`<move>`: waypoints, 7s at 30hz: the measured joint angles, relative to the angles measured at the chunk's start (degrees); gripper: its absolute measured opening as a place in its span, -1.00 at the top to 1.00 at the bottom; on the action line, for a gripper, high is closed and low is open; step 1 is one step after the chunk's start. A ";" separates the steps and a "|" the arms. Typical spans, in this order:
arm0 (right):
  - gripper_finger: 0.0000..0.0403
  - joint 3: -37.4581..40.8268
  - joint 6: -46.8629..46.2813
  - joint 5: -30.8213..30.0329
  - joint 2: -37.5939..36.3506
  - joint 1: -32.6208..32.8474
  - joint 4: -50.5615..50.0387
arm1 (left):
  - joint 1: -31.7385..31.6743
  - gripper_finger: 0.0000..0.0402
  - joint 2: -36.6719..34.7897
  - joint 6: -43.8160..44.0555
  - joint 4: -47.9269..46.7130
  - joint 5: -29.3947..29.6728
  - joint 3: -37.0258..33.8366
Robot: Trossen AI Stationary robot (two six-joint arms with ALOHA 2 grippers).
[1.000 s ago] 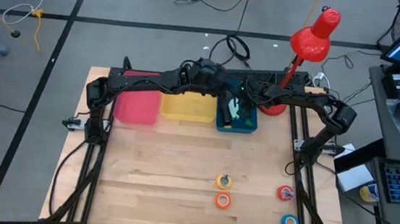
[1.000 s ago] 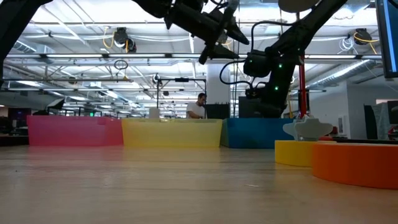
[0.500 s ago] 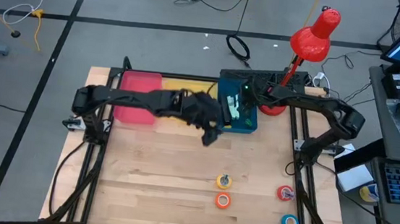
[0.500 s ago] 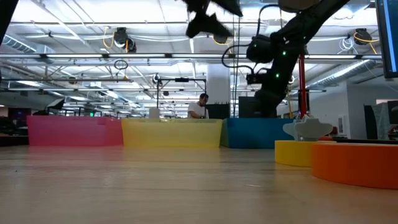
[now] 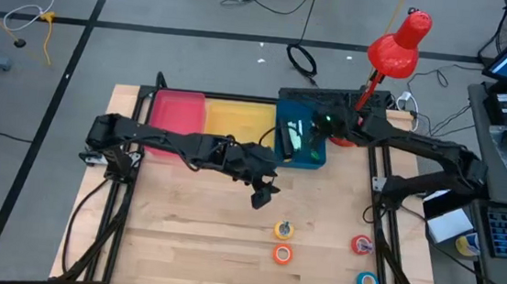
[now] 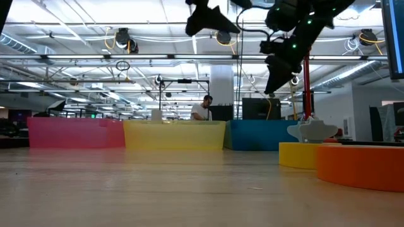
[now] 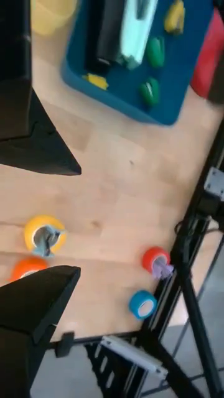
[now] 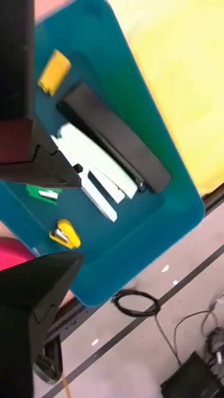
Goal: Pick and place Stapler, Stapler remover, tape
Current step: Put the blue stapler remover into the red bin
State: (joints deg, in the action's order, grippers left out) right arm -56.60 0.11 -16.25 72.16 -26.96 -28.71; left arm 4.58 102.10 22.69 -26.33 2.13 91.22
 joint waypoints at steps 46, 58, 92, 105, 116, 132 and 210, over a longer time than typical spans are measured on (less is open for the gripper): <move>0.17 26.54 -13.03 30.66 -52.90 4.59 -1.33 | 6.42 -0.24 -37.02 15.37 59.37 14.61 -62.89; 0.16 26.54 -14.46 32.90 -54.31 4.59 0.21 | 6.40 -0.24 -37.02 9.57 63.99 14.60 -62.89; 0.18 45.83 -26.44 32.98 -69.59 4.59 20.73 | 9.27 -0.24 -7.02 -8.43 18.00 12.05 -17.51; 0.18 48.24 -25.83 32.92 -69.71 4.59 20.78 | 8.53 -0.24 11.75 -14.80 17.20 2.02 -3.63; 0.18 48.35 -25.37 33.00 -69.69 4.59 20.90 | 6.91 -0.24 19.10 -11.51 19.84 -0.74 -2.73; 0.17 48.36 -24.76 33.05 -69.70 4.59 20.81 | 5.55 -0.24 21.07 -14.83 17.21 -5.07 -2.78; 0.18 48.40 -26.46 32.87 -69.68 4.58 20.74 | 4.49 0.43 24.33 -22.48 23.28 -7.60 -2.78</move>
State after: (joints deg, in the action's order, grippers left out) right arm -8.20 -26.35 16.62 2.48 -22.39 -7.97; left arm 9.07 126.43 0.21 -3.05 -5.48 88.44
